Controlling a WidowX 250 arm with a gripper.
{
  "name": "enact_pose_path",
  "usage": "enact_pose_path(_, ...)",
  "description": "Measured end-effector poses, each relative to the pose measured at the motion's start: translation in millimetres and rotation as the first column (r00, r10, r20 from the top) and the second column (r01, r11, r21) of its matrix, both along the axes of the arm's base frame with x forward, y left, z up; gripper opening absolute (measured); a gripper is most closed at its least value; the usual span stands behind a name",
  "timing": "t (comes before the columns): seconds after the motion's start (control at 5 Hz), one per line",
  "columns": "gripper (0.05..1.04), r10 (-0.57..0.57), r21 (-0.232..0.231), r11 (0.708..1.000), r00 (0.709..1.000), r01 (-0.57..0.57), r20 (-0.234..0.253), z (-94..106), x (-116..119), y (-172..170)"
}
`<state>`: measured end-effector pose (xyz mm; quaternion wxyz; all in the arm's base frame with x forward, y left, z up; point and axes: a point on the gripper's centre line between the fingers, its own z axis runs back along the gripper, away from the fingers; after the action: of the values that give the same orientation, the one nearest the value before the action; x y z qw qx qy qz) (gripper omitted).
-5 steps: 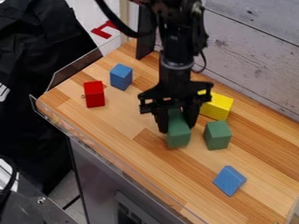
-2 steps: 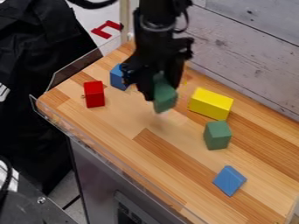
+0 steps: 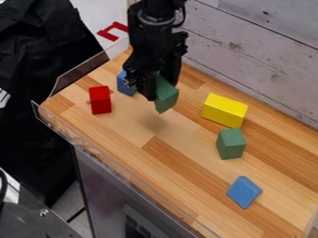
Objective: Move the green arch to the left
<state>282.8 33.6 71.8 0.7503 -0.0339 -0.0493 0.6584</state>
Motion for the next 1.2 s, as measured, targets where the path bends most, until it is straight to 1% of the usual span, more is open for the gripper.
enact_pose_path(0.2,0.576,0.012,-0.023,1.0,1.0,-0.012,-0.017,-6.8,-0.9,1.7)
enact_pose_path(0.4,0.576,-0.006,-0.059,0.998,1.0,0.004,-0.031,-18.5,-3.4,1.5)
enact_pose_path(0.6,0.576,-0.011,-0.096,0.995,0.998,0.006,-0.054,-34.2,-9.9,1.6)
enact_pose_path(0.8,0.576,0.027,-0.11,0.993,0.997,-0.035,-0.074,-41.2,-11.8,2.2)
enact_pose_path(1.0,0.576,0.106,-0.107,0.987,0.99,-0.116,-0.098,-44.4,-13.4,4.0)
enact_pose_path(1.2,0.576,0.171,-0.109,0.977,0.98,-0.182,-0.099,-44.7,-13.1,5.5)
